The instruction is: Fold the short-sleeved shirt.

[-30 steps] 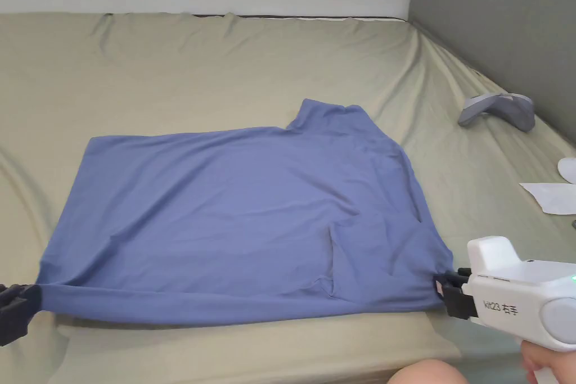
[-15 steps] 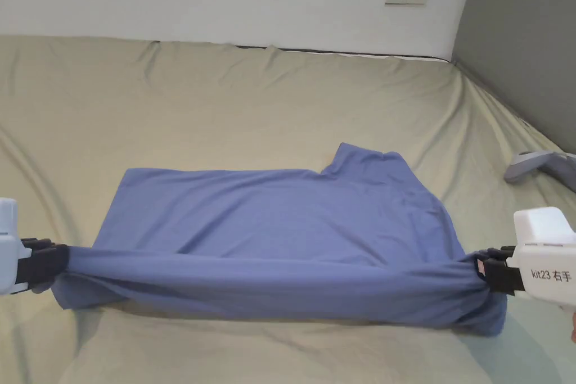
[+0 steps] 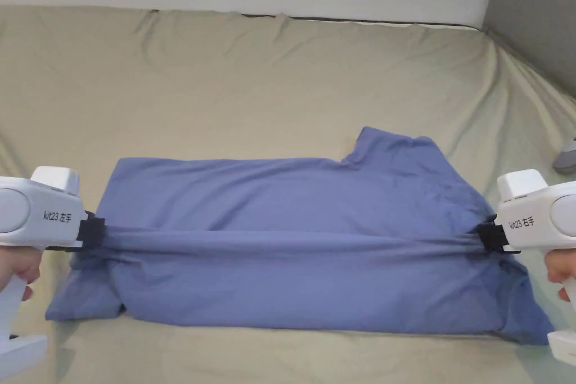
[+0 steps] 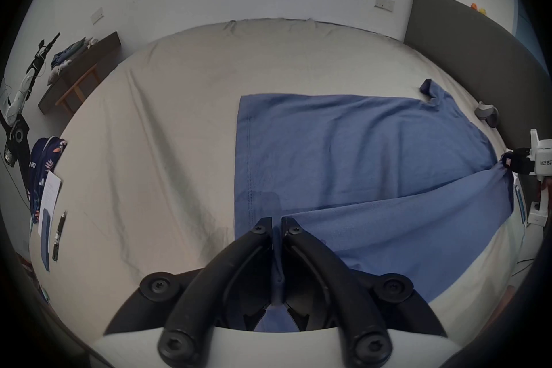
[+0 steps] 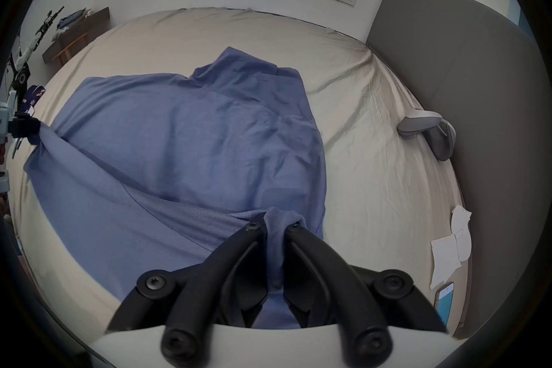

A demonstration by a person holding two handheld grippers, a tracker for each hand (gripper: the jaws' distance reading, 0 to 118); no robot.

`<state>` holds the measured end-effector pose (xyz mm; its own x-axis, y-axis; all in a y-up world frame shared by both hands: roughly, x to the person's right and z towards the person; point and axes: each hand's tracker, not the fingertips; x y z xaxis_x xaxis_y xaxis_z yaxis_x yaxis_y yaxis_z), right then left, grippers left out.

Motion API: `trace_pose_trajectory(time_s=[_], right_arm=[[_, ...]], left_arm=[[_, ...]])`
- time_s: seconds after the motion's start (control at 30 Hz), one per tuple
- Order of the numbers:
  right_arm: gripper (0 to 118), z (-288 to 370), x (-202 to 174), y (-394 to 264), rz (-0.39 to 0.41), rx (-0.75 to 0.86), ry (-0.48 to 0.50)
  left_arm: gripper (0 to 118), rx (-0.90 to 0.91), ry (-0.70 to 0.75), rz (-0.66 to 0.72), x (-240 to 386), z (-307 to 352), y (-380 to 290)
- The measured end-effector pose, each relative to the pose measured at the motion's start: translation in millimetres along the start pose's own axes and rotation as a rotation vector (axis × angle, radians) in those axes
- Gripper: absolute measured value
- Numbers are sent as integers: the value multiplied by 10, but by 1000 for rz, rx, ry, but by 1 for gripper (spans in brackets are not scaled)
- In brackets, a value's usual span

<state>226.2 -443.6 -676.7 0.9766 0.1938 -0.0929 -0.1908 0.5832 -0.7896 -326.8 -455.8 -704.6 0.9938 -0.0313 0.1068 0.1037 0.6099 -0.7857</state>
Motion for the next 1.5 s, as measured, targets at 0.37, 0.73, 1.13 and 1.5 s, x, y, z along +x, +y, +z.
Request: trace_pose_trajectory(time_s=[0.37,0.73,1.13,1.5], right_arm=[[94,1003,20,-365,-232,355,-172],[12,2664,-481,-1371,-162,826,-248],[0,2423,-511,-1725,-203,760,-155],[0,2292,-593,-1711,-220,729,-76]], left_arm=[[103,432,93,91,49,1150,-368],[16,836,157,158,256,2628,-1428],[0,655,111,33,195,2141,-1743],[0,524,81,21,247,1772,-1656]])
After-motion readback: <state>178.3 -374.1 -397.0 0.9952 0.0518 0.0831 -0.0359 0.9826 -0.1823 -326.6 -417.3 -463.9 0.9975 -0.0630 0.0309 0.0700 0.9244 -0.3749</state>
